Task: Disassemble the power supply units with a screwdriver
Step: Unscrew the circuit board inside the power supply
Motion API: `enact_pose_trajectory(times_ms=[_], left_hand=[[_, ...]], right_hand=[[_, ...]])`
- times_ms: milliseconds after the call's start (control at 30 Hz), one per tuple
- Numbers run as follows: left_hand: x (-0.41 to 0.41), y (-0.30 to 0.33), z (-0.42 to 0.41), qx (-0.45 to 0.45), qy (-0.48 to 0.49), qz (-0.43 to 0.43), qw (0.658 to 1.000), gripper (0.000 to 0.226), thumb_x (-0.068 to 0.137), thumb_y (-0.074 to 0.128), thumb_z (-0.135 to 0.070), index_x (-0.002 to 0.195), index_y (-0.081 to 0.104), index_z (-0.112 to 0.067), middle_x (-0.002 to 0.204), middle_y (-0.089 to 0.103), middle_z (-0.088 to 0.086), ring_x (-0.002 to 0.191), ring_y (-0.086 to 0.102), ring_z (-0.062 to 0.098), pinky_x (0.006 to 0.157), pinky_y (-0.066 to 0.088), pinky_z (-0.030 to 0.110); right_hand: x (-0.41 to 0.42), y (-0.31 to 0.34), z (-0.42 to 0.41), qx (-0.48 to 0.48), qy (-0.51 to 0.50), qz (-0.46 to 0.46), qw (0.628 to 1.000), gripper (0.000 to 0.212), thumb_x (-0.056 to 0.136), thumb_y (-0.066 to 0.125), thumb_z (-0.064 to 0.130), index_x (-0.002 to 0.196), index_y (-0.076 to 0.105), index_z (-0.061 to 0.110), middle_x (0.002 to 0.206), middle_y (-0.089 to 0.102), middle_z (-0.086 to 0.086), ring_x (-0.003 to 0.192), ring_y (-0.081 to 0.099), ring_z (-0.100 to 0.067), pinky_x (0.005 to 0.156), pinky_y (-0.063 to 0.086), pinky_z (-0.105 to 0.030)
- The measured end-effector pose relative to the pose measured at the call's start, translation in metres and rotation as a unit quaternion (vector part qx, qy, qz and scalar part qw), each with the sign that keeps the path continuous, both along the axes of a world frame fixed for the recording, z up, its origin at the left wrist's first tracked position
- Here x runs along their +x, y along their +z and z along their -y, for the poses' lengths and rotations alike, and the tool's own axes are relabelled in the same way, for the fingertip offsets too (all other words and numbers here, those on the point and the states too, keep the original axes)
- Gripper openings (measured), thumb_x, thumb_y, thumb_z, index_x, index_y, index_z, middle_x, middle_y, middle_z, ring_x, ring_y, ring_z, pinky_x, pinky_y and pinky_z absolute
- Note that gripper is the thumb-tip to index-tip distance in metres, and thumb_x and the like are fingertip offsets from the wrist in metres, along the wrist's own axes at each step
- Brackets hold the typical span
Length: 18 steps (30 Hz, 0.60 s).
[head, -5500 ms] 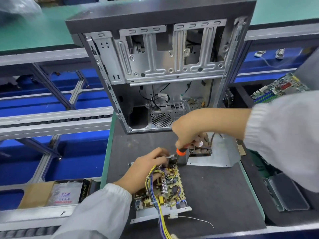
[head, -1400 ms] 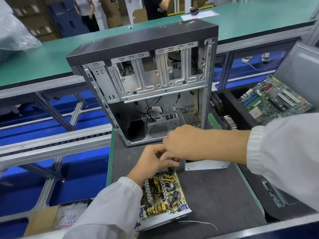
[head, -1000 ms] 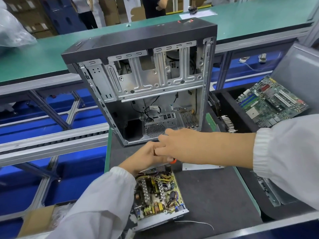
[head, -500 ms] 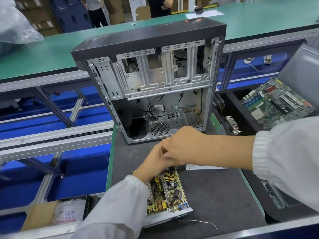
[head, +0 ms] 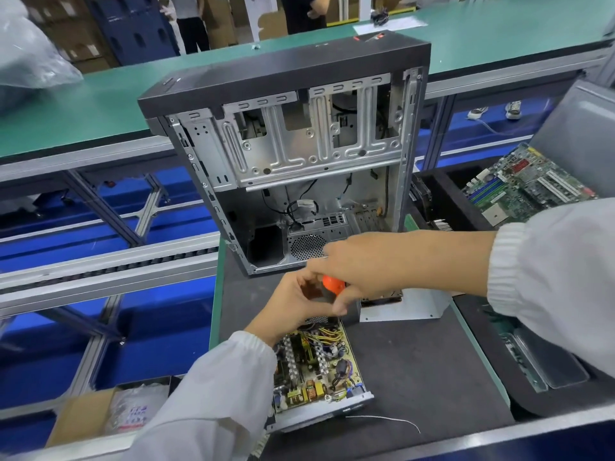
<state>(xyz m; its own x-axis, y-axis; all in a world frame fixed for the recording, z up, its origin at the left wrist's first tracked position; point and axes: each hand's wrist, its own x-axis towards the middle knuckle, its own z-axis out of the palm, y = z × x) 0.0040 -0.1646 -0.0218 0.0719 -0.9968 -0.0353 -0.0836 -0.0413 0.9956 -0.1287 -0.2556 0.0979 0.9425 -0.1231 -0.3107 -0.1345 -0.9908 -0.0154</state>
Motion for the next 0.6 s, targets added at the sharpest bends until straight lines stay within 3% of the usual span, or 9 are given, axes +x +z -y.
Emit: enact_pose_trajectory(times_ms=[67, 133, 233, 333, 400, 467, 533, 600], left_hand=[[-0.006, 0.001, 0.003, -0.007, 0.027, -0.011, 1.0, 0.035, 0.066, 0.086, -0.005, 0.094, 0.066, -0.009, 0.086, 0.071, 0.003, 0.086, 0.067, 0.018, 0.082, 0.057, 0.038], [-0.009, 0.0, 0.008, -0.012, 0.03, 0.002, 0.999, 0.035, 0.066, 0.085, 0.002, 0.093, 0.067, -0.011, 0.084, 0.071, 0.002, 0.083, 0.067, 0.016, 0.078, 0.057, 0.034], [-0.004, 0.003, 0.008, 0.024, -0.028, -0.008, 0.999, 0.034, 0.073, 0.08, 0.003, 0.088, 0.068, -0.024, 0.083, 0.071, -0.008, 0.085, 0.066, 0.007, 0.077, 0.051, 0.02], [0.006, 0.007, 0.007, 0.044, -0.097, -0.006, 0.994, 0.013, 0.082, 0.074, -0.004, 0.089, 0.068, -0.013, 0.09, 0.066, -0.002, 0.092, 0.062, 0.012, 0.086, 0.048, 0.025], [0.009, 0.007, 0.009, 0.035, -0.101, -0.019, 0.994, 0.013, 0.086, 0.068, 0.002, 0.099, 0.067, 0.0, 0.096, 0.069, 0.005, 0.094, 0.065, 0.019, 0.087, 0.051, 0.03], [0.007, 0.009, 0.011, 0.028, -0.079, -0.004, 0.996, 0.025, 0.084, 0.068, 0.004, 0.1, 0.075, -0.014, 0.096, 0.074, 0.001, 0.094, 0.068, 0.017, 0.09, 0.053, 0.032], [0.003, 0.006, 0.01, 0.013, -0.052, 0.025, 0.998, 0.031, 0.078, 0.074, 0.003, 0.091, 0.078, -0.025, 0.089, 0.075, -0.003, 0.087, 0.069, 0.013, 0.087, 0.054, 0.032], [0.0, -0.001, 0.008, -0.001, -0.017, 0.012, 1.0, 0.025, 0.071, 0.08, 0.002, 0.091, 0.076, -0.013, 0.086, 0.074, 0.008, 0.084, 0.068, 0.019, 0.084, 0.054, 0.039]], right_hand=[[0.002, -0.006, 0.0, -0.064, -0.031, 0.007, 0.997, 0.046, 0.093, 0.044, 0.058, 0.109, 0.042, 0.015, 0.07, 0.033, 0.005, 0.067, 0.053, -0.018, 0.05, 0.03, -0.029], [0.006, -0.013, -0.006, -0.117, -0.048, 0.019, 0.992, 0.038, 0.098, 0.037, 0.052, 0.1, 0.04, 0.013, 0.066, 0.033, 0.004, 0.064, 0.051, -0.019, 0.046, 0.024, -0.029], [0.006, -0.017, -0.004, -0.073, -0.056, -0.001, 0.996, 0.027, 0.1, 0.039, 0.042, 0.102, 0.038, 0.015, 0.065, 0.035, 0.002, 0.054, 0.038, -0.015, 0.046, 0.025, -0.03], [-0.002, -0.013, 0.0, -0.01, -0.023, -0.033, 0.999, 0.018, 0.098, 0.047, 0.027, 0.11, 0.039, 0.016, 0.081, 0.041, 0.0, 0.07, 0.05, -0.021, 0.054, 0.037, -0.032], [-0.004, -0.01, 0.003, -0.027, 0.004, -0.051, 0.998, 0.032, 0.095, 0.05, 0.013, 0.126, 0.04, 0.018, 0.094, 0.04, -0.002, 0.082, 0.049, -0.021, 0.059, 0.037, -0.032], [-0.003, -0.008, 0.004, -0.06, 0.026, -0.06, 0.996, 0.042, 0.092, 0.053, 0.007, 0.13, 0.039, 0.019, 0.101, 0.038, -0.003, 0.082, 0.043, -0.018, 0.059, 0.034, -0.031], [-0.002, -0.007, 0.006, -0.052, 0.036, -0.071, 0.995, 0.04, 0.091, 0.056, 0.009, 0.128, 0.042, 0.018, 0.103, 0.039, -0.002, 0.077, 0.041, -0.016, 0.057, 0.033, -0.029], [-0.004, -0.007, 0.008, -0.005, 0.009, -0.059, 0.998, 0.039, 0.092, 0.061, 0.029, 0.123, 0.042, 0.017, 0.098, 0.044, -0.003, 0.072, 0.046, -0.016, 0.055, 0.034, -0.028]])
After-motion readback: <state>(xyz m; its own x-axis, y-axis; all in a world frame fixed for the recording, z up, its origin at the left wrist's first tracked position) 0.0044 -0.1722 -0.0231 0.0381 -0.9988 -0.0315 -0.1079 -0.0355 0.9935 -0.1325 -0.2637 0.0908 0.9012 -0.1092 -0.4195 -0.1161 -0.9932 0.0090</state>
